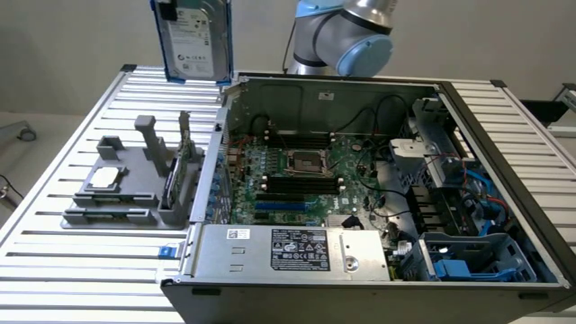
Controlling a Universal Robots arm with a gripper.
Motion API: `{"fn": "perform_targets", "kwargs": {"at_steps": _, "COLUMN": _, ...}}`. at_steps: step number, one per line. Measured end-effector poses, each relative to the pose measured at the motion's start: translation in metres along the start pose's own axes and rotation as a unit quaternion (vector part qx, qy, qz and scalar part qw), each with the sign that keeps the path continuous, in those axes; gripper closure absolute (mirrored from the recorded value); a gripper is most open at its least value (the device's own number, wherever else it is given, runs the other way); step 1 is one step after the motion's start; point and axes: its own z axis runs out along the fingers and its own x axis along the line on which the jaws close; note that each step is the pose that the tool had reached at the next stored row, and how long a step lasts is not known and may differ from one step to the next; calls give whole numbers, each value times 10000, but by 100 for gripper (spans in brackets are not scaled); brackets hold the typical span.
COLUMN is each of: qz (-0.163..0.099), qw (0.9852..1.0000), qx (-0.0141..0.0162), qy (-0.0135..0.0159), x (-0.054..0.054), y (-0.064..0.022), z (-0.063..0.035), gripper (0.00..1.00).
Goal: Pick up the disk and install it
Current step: 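Pick up the disk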
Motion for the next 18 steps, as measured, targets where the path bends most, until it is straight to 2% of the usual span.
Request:
{"fn": "perform_targets", "kwargs": {"at_steps": 3, "qz": -2, "qw": 10000, "qx": 1, "qy": -45, "x": 12, "y": -138, "z": -17, "gripper": 67}}
{"fn": "perform_targets", "kwargs": {"at_steps": 11, "qz": -8, "qw": 9998, "qx": 7, "qy": -205, "x": 48, "y": -500, "z": -39, "gripper": 67}}
{"fn": "perform_targets", "kwargs": {"at_steps": 18, "qz": -12, "qw": 9995, "qx": 11, "qy": -324, "x": 81, "y": -815, "z": -54, "gripper": 67}}
